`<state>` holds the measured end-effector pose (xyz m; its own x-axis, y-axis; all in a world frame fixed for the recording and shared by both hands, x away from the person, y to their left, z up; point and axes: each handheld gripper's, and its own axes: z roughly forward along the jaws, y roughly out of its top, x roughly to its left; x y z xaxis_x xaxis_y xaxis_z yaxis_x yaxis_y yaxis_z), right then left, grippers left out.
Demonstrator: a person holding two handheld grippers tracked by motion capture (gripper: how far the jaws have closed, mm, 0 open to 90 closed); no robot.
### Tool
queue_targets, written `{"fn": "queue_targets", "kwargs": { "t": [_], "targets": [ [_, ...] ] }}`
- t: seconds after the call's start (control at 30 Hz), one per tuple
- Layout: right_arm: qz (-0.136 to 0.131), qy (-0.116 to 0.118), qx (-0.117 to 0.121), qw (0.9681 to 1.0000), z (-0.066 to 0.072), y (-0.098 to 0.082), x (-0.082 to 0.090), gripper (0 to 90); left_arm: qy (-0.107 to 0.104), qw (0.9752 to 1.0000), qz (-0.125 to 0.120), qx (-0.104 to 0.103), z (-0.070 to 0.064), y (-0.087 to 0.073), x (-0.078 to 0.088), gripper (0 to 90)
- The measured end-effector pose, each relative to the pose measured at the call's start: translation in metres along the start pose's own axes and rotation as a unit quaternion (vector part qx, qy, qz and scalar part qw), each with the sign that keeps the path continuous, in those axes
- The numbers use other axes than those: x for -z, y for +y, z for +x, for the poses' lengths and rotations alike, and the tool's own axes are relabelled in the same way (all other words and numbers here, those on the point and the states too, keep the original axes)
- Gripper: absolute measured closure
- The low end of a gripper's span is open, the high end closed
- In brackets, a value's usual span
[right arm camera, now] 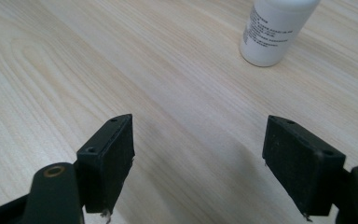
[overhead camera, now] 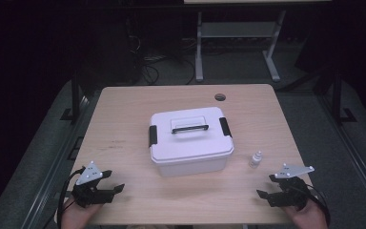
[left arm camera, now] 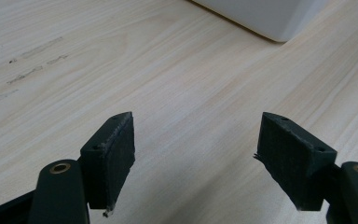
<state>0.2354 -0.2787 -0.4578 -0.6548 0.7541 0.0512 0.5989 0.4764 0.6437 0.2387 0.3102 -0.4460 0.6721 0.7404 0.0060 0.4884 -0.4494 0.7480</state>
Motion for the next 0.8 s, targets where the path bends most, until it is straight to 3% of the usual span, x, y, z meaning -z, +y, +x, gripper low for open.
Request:
{"fn": "queue_targets", "kwargs": {
  "t": [0.5, 0.77, 0.8],
  "targets": [
    [0.003, -0.002, 0.01, 0.9999, 0.003, 0.001, 0.001, 24.2, -0.005, 0.9998, 0.012, -0.013, -0.006, 0.002, -0.001, 26.9],
    [0.006, -0.002, 0.016, 0.9998, 0.007, 0.004, -0.001, 24.1, -0.003, 0.9995, 0.013, -0.027, -0.01, 0.009, 0.005, 27.0],
    [0.008, -0.004, 0.02, 0.9998, 0.007, 0.004, -0.002, 24.1, -0.003, 0.9992, 0.015, -0.036, -0.011, 0.012, 0.006, 27.0]
  ]
}}
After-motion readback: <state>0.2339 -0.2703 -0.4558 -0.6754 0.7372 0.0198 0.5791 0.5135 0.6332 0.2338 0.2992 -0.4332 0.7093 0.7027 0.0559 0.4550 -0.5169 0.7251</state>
